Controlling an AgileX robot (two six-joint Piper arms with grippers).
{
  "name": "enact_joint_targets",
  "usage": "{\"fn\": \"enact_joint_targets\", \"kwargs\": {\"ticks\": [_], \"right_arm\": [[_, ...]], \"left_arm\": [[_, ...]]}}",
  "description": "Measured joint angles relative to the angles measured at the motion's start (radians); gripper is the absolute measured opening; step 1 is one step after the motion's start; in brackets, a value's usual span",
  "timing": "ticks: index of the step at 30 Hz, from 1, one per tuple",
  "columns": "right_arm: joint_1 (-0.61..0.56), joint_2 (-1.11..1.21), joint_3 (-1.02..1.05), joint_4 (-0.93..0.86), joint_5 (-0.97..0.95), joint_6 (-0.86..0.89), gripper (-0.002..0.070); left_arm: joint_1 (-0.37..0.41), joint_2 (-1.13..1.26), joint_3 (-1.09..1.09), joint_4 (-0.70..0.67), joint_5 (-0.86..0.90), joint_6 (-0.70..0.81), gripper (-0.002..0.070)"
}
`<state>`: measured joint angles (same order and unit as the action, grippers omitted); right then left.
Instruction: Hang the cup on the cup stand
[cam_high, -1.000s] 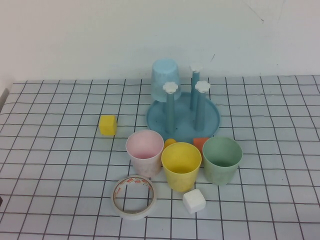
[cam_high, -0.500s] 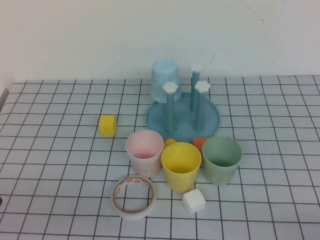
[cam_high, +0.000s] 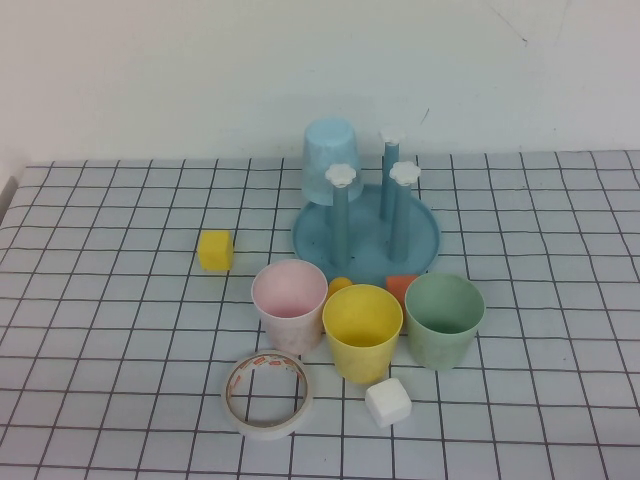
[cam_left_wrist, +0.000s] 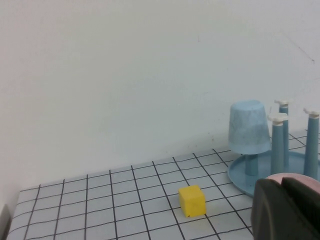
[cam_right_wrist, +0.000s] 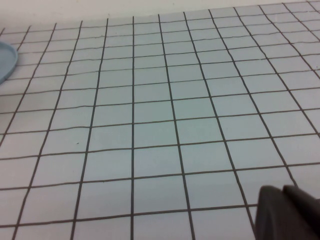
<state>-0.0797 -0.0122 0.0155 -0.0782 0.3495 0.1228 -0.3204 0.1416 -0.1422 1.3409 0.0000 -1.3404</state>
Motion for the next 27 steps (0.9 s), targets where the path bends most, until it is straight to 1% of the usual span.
{"fn": "enact_joint_targets", "kwargs": {"ticks": [4,6,7,8,9,10,12,14,15,17,21,22,23,24,27], "right_arm": [[0.0,0.0,0.0,0.0,-0.002,0.0,-0.0001],[0.0,0.0,0.0,0.0,-0.002,0.0,-0.0001],[0.0,0.0,0.0,0.0,-0.002,0.0,-0.0001],[0.0,0.0,0.0,0.0,-0.002,0.0,-0.0001],[0.0,0.0,0.0,0.0,-0.002,0.0,-0.0001],[0.0,0.0,0.0,0.0,-0.002,0.0,-0.0001],[0.0,0.0,0.0,0.0,-0.002,0.0,-0.0001],[0.0,0.0,0.0,0.0,-0.002,0.0,-0.0001],[0.0,0.0,0.0,0.0,-0.002,0.0,-0.0001],[0.0,0.0,0.001,0.0,-0.002,0.0,-0.0001],[0.0,0.0,0.001,0.0,-0.002,0.0,-0.0001],[0.0,0.0,0.001,0.0,-0.002,0.0,-0.0001],[0.0,0.0,0.001,0.0,-0.002,0.0,-0.0001],[0.0,0.0,0.001,0.0,-0.002,0.0,-0.0001],[0.0,0.0,0.001,0.0,-0.002,0.0,-0.0001]], "left_arm": [[-0.002,0.0,0.0,-0.016,0.021,0.0,-0.0001],[-0.006,0.0,0.0,-0.125,0.047,0.056,-0.0001],[-0.011,0.0,0.0,-0.233,0.077,0.128,-0.0001],[-0.013,0.0,0.0,-0.386,0.127,0.232,-0.0001],[-0.012,-0.007,0.0,-0.598,0.213,0.474,-0.0001],[-0.012,-0.018,0.0,-0.718,0.261,0.616,-0.0001],[-0.01,-0.044,0.002,-0.886,0.338,0.845,-0.0001],[0.013,-0.087,0.012,-0.996,0.374,1.013,-0.0001],[0.032,-0.114,0.023,-1.028,0.376,1.059,-0.0001],[0.082,-0.143,0.054,-1.063,0.353,1.105,-0.0001],[0.223,-0.153,0.145,-1.13,0.234,1.134,-0.0001],[0.268,-0.153,0.16,-1.166,0.207,1.14,-0.0001],[0.29,-0.153,0.162,-1.197,0.199,1.152,-0.0001],[0.327,-0.154,0.162,-1.239,0.191,1.169,-0.0001],[0.384,-0.154,0.162,-1.332,0.198,1.294,-0.0001]]}}
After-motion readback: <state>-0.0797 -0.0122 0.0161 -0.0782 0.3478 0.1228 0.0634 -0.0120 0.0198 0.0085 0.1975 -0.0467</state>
